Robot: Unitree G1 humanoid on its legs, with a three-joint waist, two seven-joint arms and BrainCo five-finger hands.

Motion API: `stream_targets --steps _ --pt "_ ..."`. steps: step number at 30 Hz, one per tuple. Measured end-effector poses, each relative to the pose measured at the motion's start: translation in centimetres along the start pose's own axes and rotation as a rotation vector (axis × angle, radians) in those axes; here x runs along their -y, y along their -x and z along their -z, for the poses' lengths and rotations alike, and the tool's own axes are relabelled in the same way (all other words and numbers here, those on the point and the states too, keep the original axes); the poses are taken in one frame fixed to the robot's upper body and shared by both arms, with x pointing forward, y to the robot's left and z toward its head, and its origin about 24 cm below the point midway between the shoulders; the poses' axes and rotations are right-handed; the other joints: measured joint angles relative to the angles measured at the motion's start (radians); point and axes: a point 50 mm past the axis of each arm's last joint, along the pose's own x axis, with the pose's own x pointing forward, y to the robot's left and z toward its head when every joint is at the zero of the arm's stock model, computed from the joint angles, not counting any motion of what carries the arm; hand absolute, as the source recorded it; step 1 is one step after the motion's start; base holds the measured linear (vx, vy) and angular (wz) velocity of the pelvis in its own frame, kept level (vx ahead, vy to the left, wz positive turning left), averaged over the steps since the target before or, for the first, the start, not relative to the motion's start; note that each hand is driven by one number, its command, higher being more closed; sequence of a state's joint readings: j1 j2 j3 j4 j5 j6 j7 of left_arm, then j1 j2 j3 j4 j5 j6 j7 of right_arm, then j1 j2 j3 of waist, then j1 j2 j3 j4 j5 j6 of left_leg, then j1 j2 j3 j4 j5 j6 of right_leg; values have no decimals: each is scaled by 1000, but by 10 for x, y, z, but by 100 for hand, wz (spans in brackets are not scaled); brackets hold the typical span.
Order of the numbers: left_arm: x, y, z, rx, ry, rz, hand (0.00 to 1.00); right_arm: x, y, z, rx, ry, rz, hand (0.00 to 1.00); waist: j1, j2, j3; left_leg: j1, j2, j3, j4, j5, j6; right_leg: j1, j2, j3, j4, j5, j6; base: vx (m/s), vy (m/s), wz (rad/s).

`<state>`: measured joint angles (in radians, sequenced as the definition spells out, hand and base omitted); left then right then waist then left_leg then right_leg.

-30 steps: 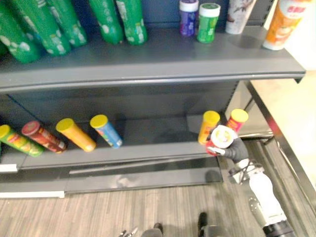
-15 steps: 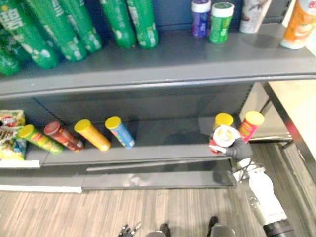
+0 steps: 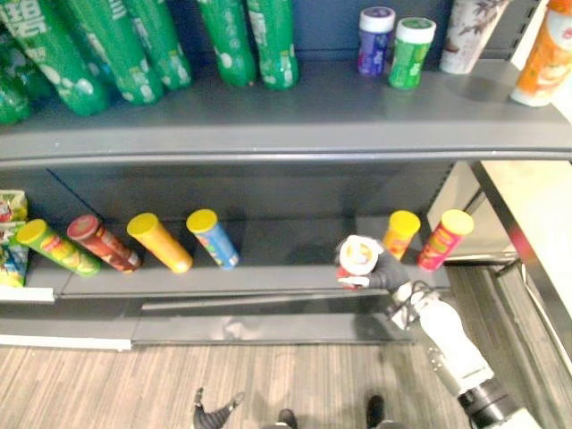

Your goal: Put the gum and the chips on the shelf.

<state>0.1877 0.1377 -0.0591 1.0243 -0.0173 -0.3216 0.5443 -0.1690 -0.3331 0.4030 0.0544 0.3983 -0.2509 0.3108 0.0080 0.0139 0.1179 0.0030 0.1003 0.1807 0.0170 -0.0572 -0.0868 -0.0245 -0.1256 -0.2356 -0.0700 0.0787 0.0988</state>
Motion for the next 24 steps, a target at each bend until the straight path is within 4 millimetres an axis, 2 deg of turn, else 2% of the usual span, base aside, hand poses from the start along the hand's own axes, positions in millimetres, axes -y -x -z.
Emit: stream_targets --steps 3,5,6,9,15,19,24 --pt "3 2 2 -12 1 7 0 -22 -12 5 -20 -82 -84 100 2 -3 -2 4 2 -1 -4 3 -2 13 5 -5 -17 9 -2 -3 -6 1" --pt "4 2 2 -16 2 8 0 -39 -21 6 -25 -124 -143 100 14 -8 -10 7 4 0 -16 11 -4 14 9 -5 -29 15 -4 -9 -17 0" --pt "4 1 0 -14 7 6 0 -54 -30 6 -25 -163 -201 100 24 -14 -14 7 7 -1 -17 14 -6 17 13 -8 -34 18 -5 -14 -26 4" --pt "3 1 1 -17 7 4 0 -70 -45 -1 -10 -192 -255 100 27 -17 -16 12 11 -5 -19 16 -7 27 16 -16 -35 18 -5 -14 -18 7" --pt "2 0 5 -50 -12 2 0 -78 -71 -26 45 -231 -254 100 36 -34 -31 16 12 -7 -32 25 -4 28 17 -18 -35 20 -8 -16 -6 1" --pt "4 -2 5 -62 -18 19 0 -83 -86 -53 93 -232 -266 100 45 -42 -36 16 13 -8 -31 27 -4 28 18 -20 -35 20 -9 0 0 0" --pt "4 -3 4 -65 -15 39 0 -81 -105 -82 160 -169 -255 100 50 -47 -39 14 14 -16 -32 33 -6 30 20 -26 -35 21 -10 0 -6 3"
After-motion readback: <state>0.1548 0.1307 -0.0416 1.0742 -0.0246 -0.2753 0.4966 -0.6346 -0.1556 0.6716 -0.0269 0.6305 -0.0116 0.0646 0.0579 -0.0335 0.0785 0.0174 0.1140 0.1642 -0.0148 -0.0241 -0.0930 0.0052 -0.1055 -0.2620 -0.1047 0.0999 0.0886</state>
